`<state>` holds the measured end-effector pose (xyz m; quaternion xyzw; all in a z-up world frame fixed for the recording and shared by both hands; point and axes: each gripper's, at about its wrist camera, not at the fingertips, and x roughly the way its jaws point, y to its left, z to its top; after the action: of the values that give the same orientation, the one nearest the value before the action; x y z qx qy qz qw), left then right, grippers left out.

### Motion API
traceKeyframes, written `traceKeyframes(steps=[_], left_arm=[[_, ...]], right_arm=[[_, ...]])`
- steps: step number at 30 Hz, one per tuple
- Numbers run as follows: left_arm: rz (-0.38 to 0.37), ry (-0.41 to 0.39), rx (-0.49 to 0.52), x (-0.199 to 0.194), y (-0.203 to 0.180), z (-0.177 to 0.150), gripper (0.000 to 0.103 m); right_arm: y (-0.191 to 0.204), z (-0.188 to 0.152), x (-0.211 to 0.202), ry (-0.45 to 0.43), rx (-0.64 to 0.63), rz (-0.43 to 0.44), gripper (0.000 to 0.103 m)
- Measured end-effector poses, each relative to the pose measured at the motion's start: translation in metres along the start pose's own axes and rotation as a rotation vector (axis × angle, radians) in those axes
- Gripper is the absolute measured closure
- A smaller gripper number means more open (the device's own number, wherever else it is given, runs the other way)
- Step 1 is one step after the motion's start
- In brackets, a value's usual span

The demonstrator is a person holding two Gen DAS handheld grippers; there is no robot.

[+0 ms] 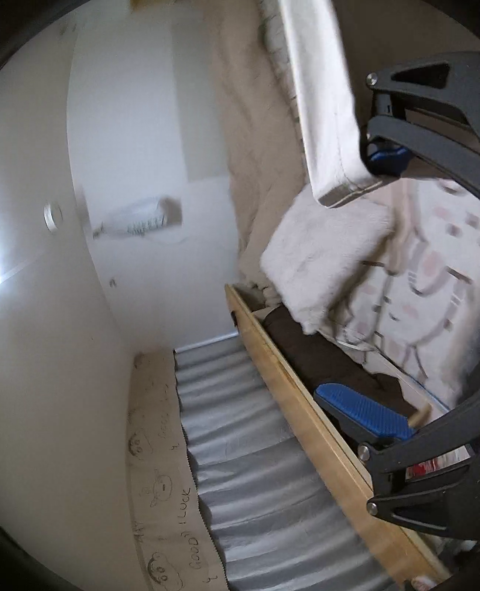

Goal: Fold clothes

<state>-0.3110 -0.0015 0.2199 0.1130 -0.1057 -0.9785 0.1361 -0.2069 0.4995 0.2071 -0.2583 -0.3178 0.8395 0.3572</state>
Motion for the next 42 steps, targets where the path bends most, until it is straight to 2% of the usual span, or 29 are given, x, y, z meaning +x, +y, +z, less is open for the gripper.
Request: traceKeyframes(steps=[2, 4, 6, 8, 10, 12, 16, 18, 20, 23, 26, 27, 30, 32, 35, 39, 42], left_arm=[[0.034, -0.059, -0.057, 0.010, -0.008, 0.061, 0.004], [0.035, -0.158, -0.131, -0.004, 0.009, 0.127, 0.003], [0.014, -0.205, -0.176, -0.018, 0.031, 0.168, 0.000], [-0.009, -0.218, -0.162, -0.033, 0.047, 0.179, 0.000], [-0.024, -0.213, -0.128, -0.044, 0.057, 0.178, 0.000], [-0.050, -0.169, -0.084, -0.044, 0.060, 0.150, 0.000], [-0.120, 0.014, -0.018, -0.024, 0.052, 0.045, 0.000], [-0.148, 0.121, -0.004, -0.013, 0.045, -0.015, 0.000], [-0.166, 0.263, 0.021, 0.001, 0.035, -0.097, 0.000], [-0.182, 0.472, 0.050, 0.013, 0.019, -0.204, 0.000], [-0.190, 0.621, 0.096, 0.009, 0.007, -0.286, 0.000], [-0.192, 0.663, 0.112, 0.006, 0.003, -0.312, 0.000], [-0.195, 0.692, 0.176, -0.013, -0.001, -0.352, 0.000], [-0.201, 0.694, 0.218, -0.025, 0.000, -0.364, 0.000], [-0.198, 0.667, 0.270, -0.044, 0.004, -0.369, 0.000], [-0.155, 0.585, 0.420, -0.072, -0.002, -0.380, 0.000], [-0.116, 0.470, 0.581, -0.108, -0.016, -0.395, 0.000]], right_arm=[[-0.008, 0.043, 0.006, -0.052, 0.022, -0.095, 0.000], [-0.057, 0.090, 0.003, -0.124, 0.138, -0.173, 0.000], [-0.107, 0.113, -0.007, -0.184, 0.290, -0.184, 0.000], [-0.144, 0.122, -0.016, -0.189, 0.391, -0.121, 0.000], [-0.148, 0.116, -0.023, -0.187, 0.388, -0.072, 0.000], [-0.141, 0.107, -0.023, -0.174, 0.358, -0.029, 0.000], [-0.069, 0.046, 0.002, -0.062, 0.231, 0.109, 0.000], [-0.019, 0.003, 0.021, 0.020, 0.175, 0.190, 0.000], [0.027, -0.033, 0.026, 0.085, 0.132, 0.243, 0.000], [0.095, -0.113, 0.038, 0.214, 0.079, 0.340, 0.000], [0.155, -0.197, 0.039, 0.342, 0.012, 0.411, 0.000], [0.163, -0.219, 0.038, 0.364, -0.003, 0.422, 0.000], [0.190, -0.277, 0.026, 0.420, -0.038, 0.478, 0.000], [0.198, -0.302, 0.022, 0.439, -0.041, 0.497, 0.000], [0.206, -0.334, 0.004, 0.412, -0.031, 0.488, 0.000], [0.201, -0.352, -0.022, 0.332, -0.058, 0.472, 0.000], [0.191, -0.347, -0.036, 0.266, -0.117, 0.444, 0.000]])
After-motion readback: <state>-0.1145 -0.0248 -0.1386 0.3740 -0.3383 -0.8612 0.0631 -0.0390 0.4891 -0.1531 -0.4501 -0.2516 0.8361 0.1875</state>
